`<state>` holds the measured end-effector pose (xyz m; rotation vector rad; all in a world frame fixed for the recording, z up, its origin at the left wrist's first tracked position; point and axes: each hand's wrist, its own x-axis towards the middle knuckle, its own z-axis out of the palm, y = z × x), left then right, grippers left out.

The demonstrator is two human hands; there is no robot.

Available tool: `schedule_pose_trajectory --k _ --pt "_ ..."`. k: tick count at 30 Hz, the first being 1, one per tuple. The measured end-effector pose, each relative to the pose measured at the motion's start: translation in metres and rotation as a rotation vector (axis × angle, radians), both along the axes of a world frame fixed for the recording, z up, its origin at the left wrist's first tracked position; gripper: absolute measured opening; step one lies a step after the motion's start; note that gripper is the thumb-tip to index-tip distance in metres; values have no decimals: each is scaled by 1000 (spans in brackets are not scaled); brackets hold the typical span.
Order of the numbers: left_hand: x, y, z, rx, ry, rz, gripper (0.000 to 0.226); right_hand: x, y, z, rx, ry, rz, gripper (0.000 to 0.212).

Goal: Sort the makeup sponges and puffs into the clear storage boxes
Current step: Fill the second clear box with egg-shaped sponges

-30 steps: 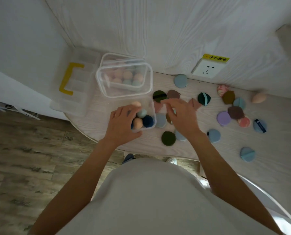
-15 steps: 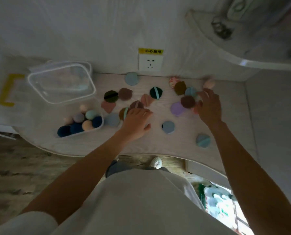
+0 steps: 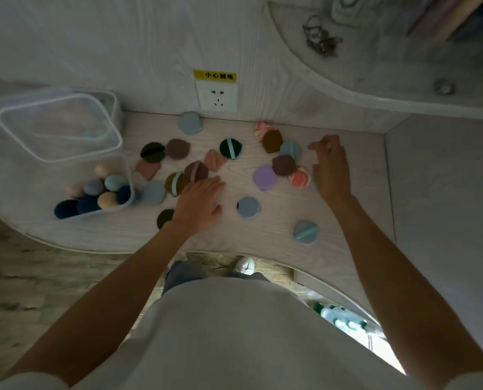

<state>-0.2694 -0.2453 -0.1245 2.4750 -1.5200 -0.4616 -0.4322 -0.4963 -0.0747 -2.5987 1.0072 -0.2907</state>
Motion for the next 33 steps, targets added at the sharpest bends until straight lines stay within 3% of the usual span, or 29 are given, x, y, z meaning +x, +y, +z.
schedule_pose_trajectory --k 6,12,15,18,22,28,31,33 --pt "5 22 27 -265 92 38 36 19 88 15 235 -302 105 27" --pt "49 118 67 -463 -54 394 32 94 176 22 441 -414 184 32" --pt "92 184 65 -357 -104 484 52 148 214 27 494 -440 271 33" --pt "125 219 60 -192 -65 429 82 200 250 34 537 -445 357 33" --pt "153 224 49 -62 -21 250 95 251 286 30 340 -275 496 30" --pt "158 221 33 -206 -38 189 63 281 302 4 -186 -171 714 18" --pt "157 222 23 -251 -57 187 61 283 305 3 -268 -36 811 13" --pt "158 223 19 -257 -53 191 62 287 305 4 -267 186 815 18"
